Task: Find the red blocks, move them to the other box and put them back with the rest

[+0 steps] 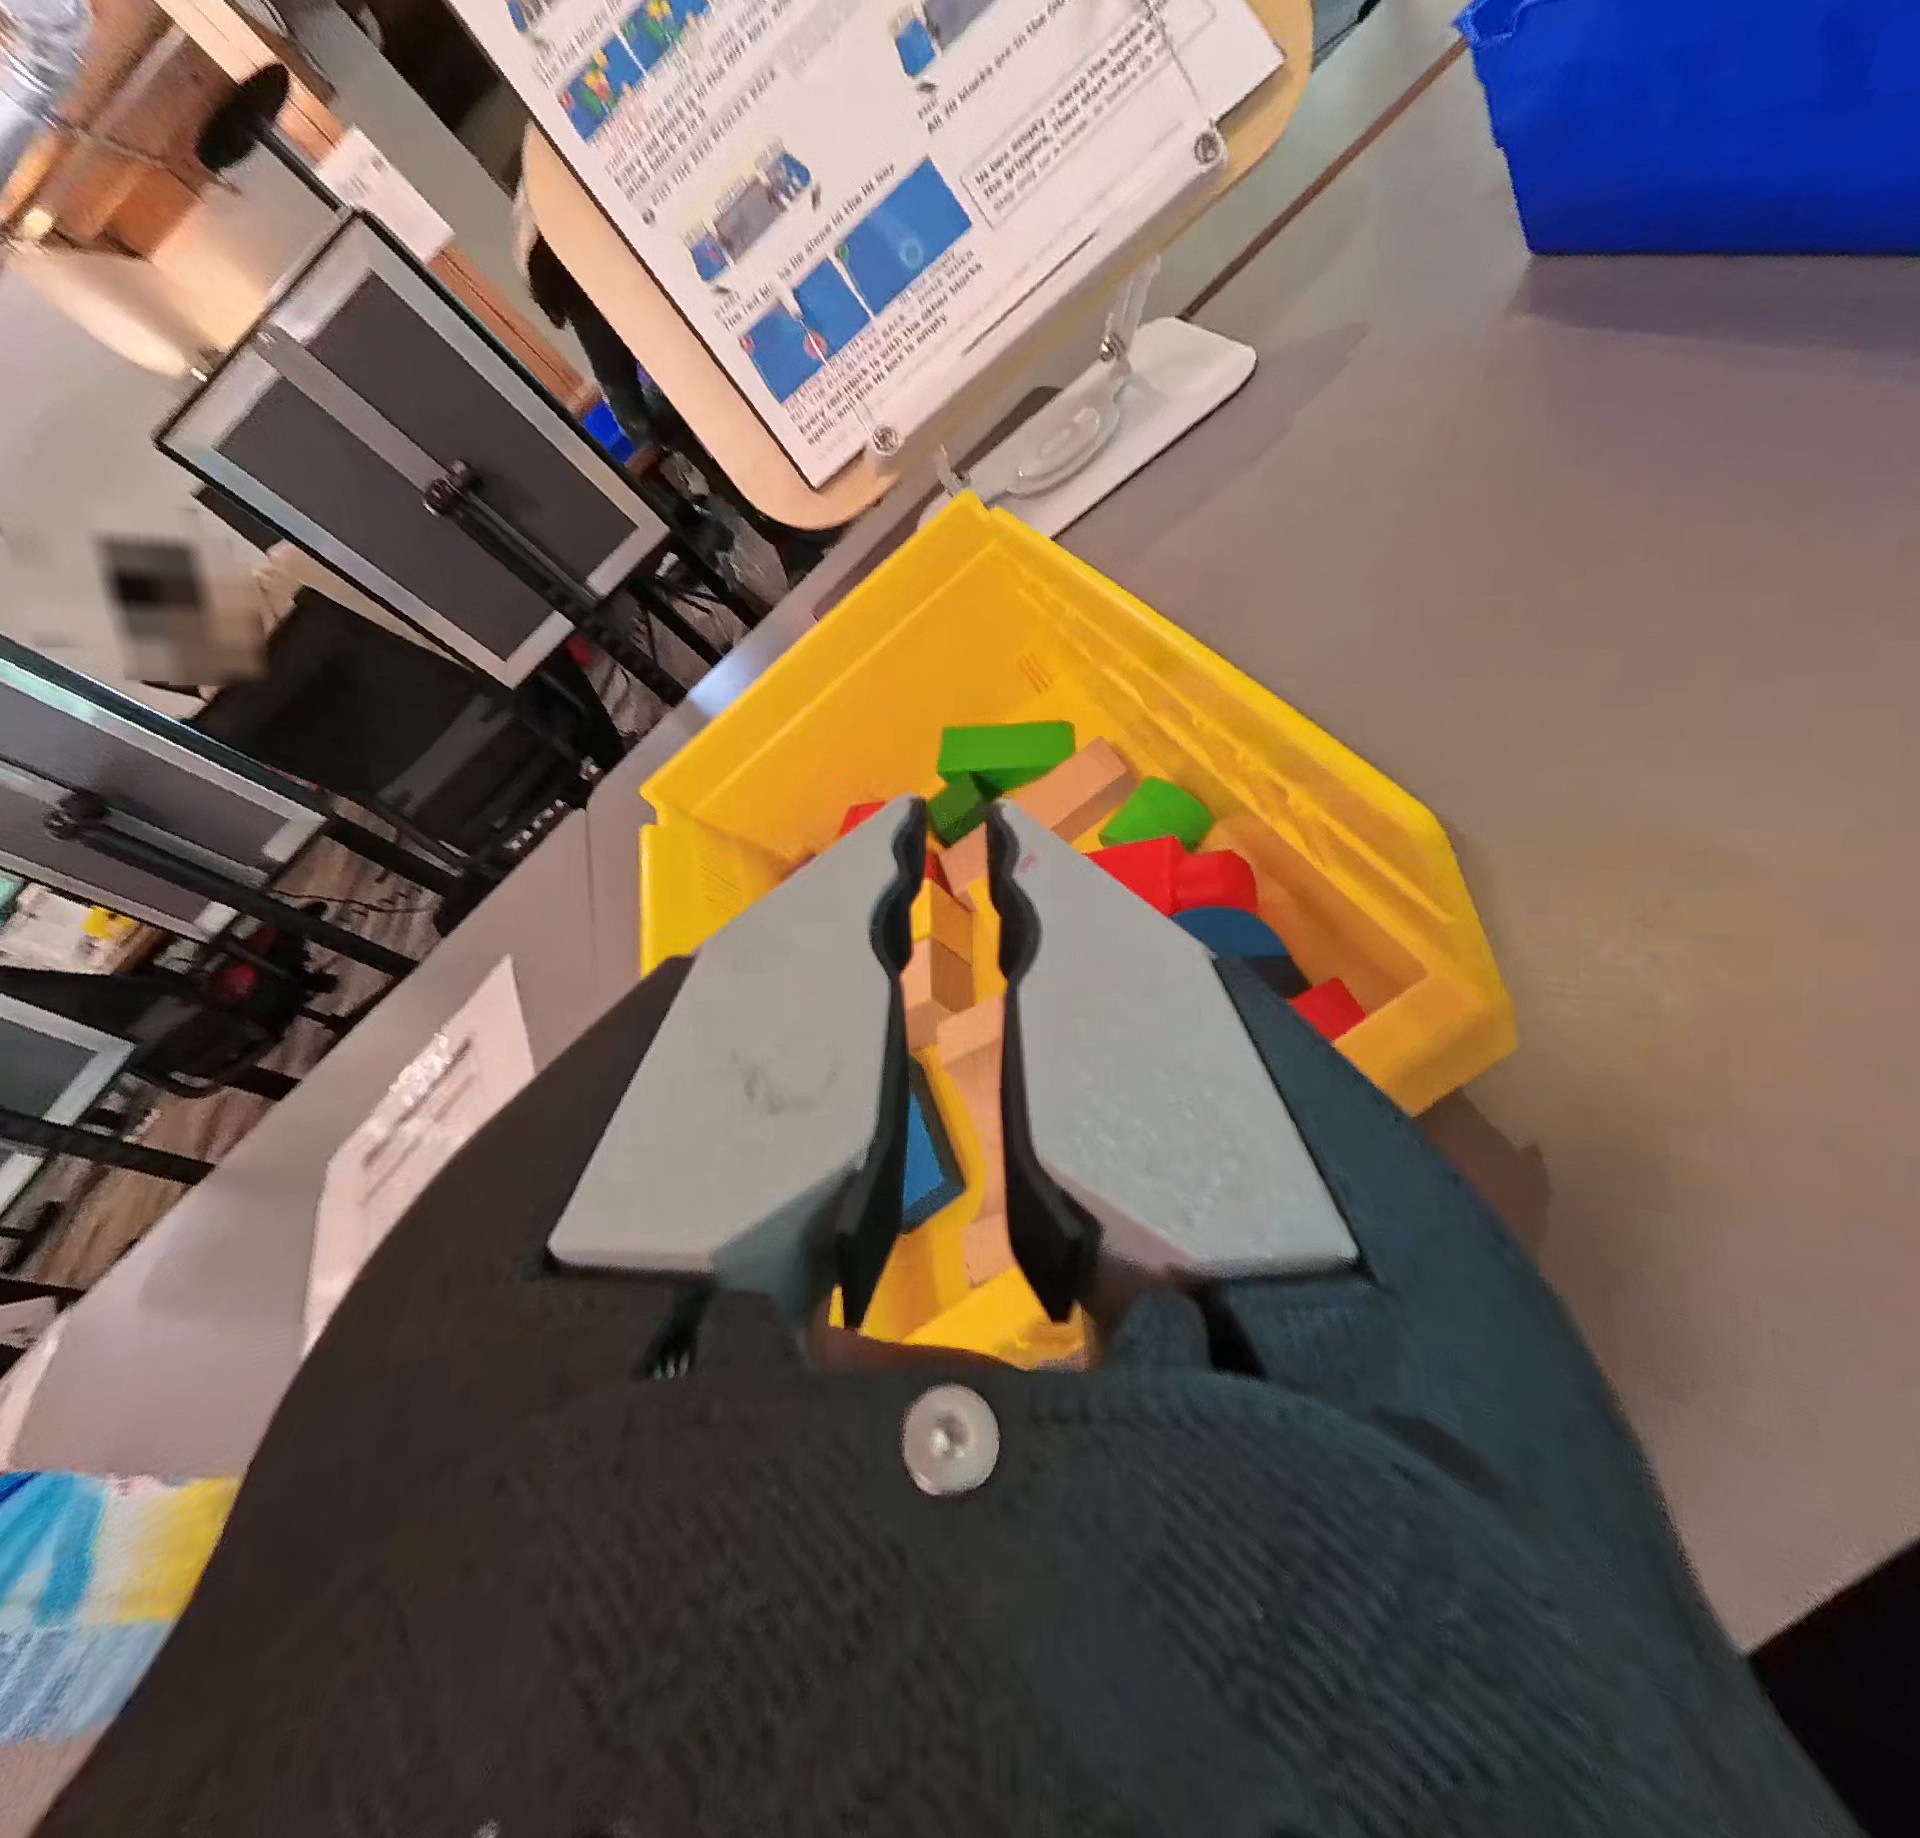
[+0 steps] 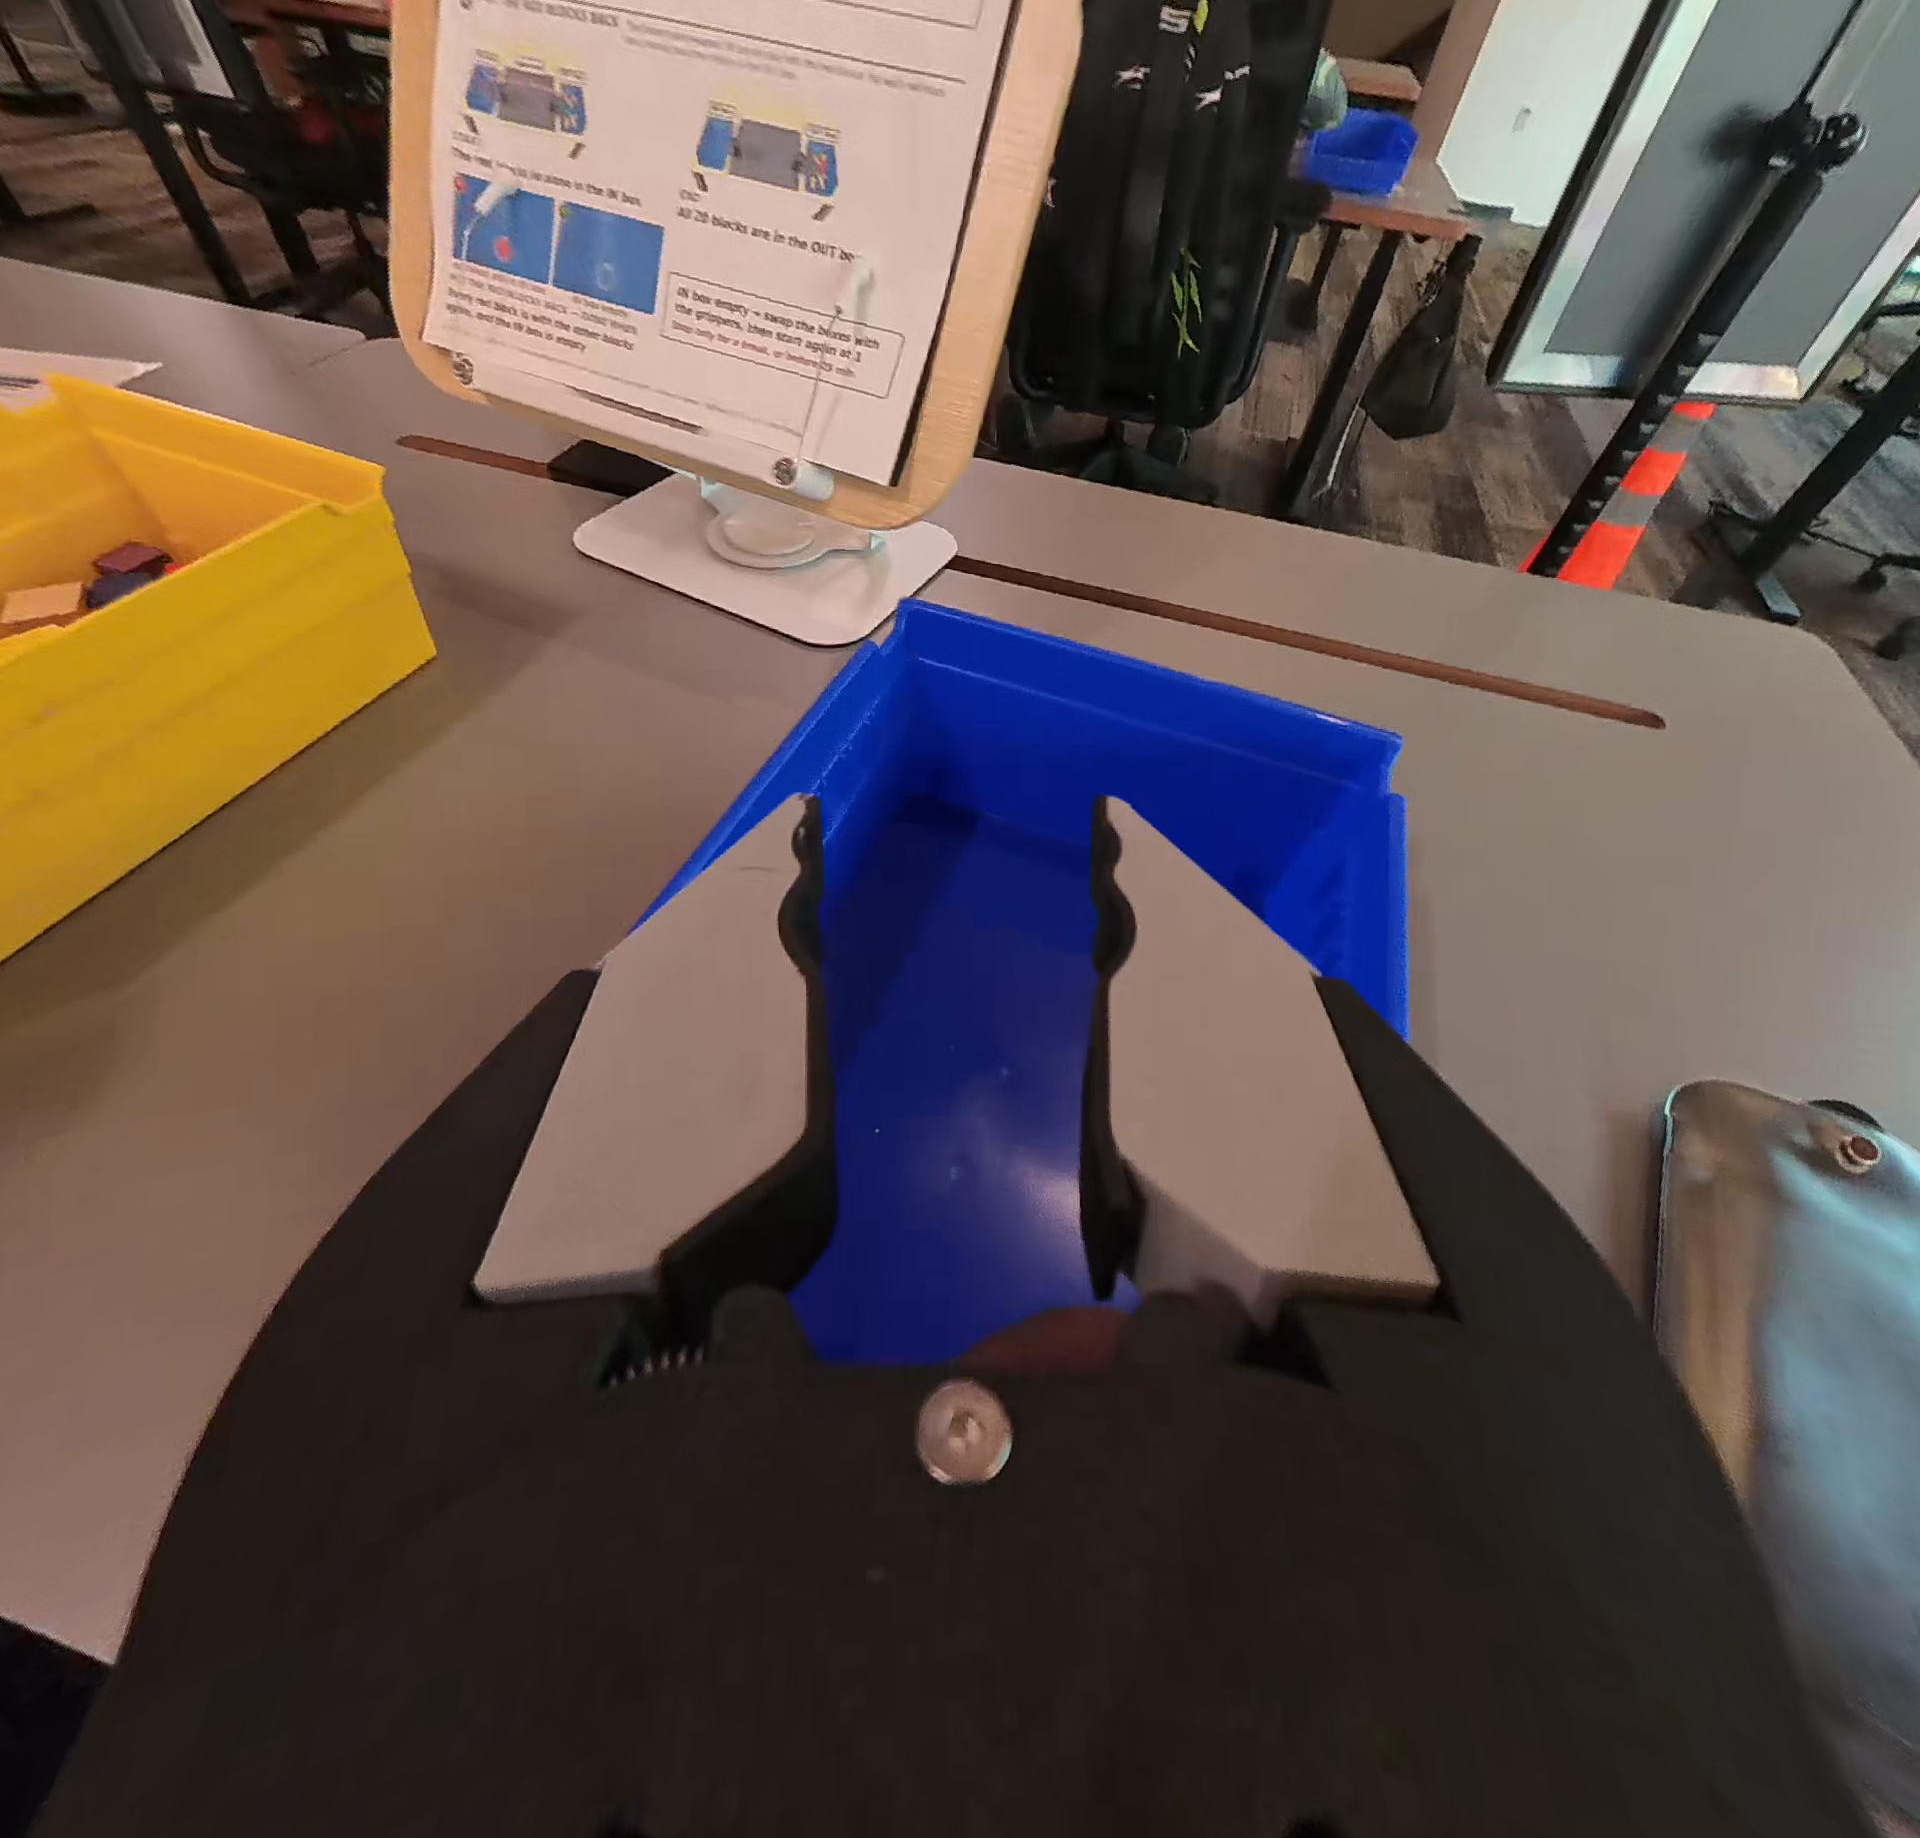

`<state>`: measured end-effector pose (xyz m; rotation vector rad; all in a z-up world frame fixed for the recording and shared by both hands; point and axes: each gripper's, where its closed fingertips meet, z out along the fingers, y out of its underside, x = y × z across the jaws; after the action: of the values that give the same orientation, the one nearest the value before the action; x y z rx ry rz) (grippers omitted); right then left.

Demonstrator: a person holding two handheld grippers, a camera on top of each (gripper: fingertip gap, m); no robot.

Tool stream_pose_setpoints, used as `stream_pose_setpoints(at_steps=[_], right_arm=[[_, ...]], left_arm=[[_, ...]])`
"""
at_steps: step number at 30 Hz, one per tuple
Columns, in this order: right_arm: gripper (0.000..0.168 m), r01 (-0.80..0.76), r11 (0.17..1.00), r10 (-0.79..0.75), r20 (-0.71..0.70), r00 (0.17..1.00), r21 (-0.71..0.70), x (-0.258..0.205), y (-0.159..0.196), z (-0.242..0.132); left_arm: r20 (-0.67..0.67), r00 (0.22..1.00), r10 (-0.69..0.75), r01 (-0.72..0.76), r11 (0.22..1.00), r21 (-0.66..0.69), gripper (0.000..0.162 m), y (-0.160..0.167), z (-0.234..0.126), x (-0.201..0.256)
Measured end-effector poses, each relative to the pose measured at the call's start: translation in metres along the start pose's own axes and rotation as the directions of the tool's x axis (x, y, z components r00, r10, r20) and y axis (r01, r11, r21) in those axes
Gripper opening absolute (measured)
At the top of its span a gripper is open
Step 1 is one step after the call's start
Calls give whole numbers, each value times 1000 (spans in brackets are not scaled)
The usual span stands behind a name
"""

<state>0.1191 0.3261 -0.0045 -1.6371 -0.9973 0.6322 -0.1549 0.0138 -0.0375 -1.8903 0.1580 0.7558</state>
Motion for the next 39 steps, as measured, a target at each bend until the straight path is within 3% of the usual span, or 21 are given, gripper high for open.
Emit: stream_pose_setpoints(at_steps=[12,17,18,25,30,32,35,39], right_arm=[[48,61,998,-62,60,996,14,-31,-7,1],[48,61,998,-62,61,996,24,-32,-10,-1],[48,62,998,-64,62,996,24,-32,-10,-1],[48,69,998,-69,55,996,15,-30,-7,-1],[47,65,998,-66,56,996,22,-29,-9,-3],[48,68,998,-69,60,996,18,-30,-8,-2],[48,80,997,-80,59,995,11,-33,-7,0],[48,91,996,-92,62,994,4,-36,-6,2]], left_arm=[[-267,933,-243,189,958,-214,26,51,58,26],[-318,930,-182,36,910,-413,34,85,92,44],[-308,940,-147,10,914,-406,26,84,98,41],[-417,888,-193,-6,902,-431,20,75,104,57],[-516,842,-160,-92,899,-428,40,81,92,63],[-526,845,-99,-152,898,-412,41,86,93,58],[-575,810,-116,-193,873,-448,49,97,92,64],[-548,832,-90,-230,842,-488,50,108,106,60]])
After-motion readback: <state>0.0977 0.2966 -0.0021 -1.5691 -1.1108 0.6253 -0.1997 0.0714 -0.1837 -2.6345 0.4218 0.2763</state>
